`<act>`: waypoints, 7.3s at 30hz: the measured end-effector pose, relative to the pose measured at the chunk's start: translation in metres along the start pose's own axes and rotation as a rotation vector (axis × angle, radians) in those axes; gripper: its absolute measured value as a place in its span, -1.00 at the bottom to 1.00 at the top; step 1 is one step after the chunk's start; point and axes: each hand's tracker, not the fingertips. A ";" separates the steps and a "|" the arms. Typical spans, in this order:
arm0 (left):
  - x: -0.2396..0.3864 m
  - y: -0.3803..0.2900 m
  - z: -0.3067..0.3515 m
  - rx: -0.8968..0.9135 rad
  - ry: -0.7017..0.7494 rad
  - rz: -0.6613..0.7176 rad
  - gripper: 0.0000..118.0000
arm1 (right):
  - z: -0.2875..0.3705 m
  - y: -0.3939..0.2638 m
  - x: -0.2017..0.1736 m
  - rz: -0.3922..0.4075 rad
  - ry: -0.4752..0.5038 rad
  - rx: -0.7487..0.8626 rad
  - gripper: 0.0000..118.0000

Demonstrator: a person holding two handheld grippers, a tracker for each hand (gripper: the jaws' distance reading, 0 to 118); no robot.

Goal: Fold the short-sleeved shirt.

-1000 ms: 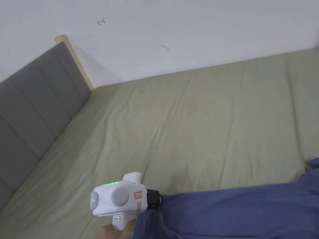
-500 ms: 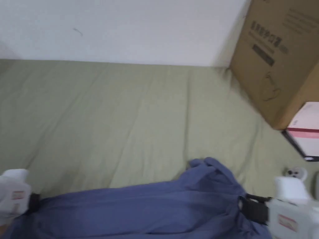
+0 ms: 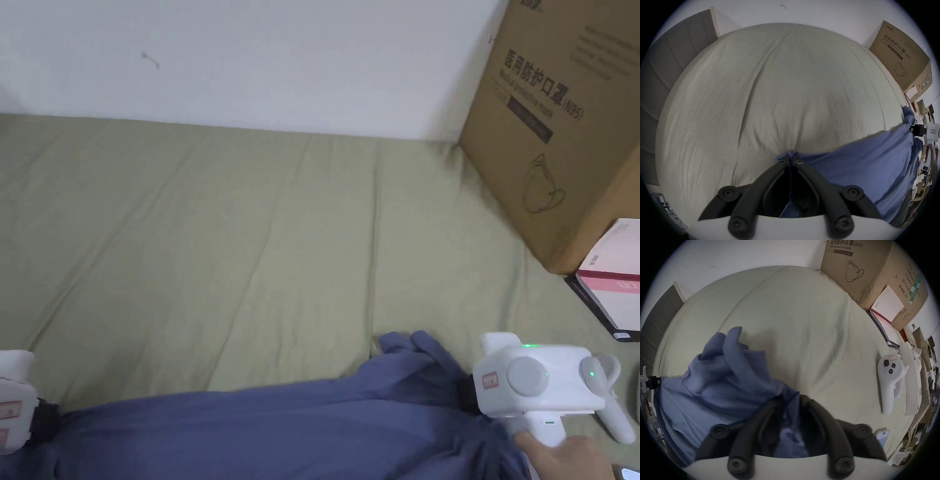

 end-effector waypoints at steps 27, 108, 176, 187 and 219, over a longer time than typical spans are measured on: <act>-0.035 -0.214 0.149 0.206 -0.174 0.030 -0.98 | 0.170 -0.236 0.030 -0.216 0.132 0.172 -0.96; -0.001 -0.141 0.194 0.486 -0.266 0.232 -0.84 | 0.216 -0.209 -0.099 -0.105 0.309 0.402 -1.00; -0.020 -0.167 0.140 0.383 -0.542 0.458 -0.69 | 0.197 -0.232 -0.072 -0.157 0.292 0.315 -1.00; 0.139 -0.130 0.142 0.302 -0.373 -0.011 -0.70 | 0.197 -0.236 -0.073 -0.183 0.318 0.326 -1.00; 0.245 -0.145 0.054 0.040 -0.549 -0.101 -0.97 | 0.187 -0.250 -0.071 -0.182 0.308 0.275 -1.00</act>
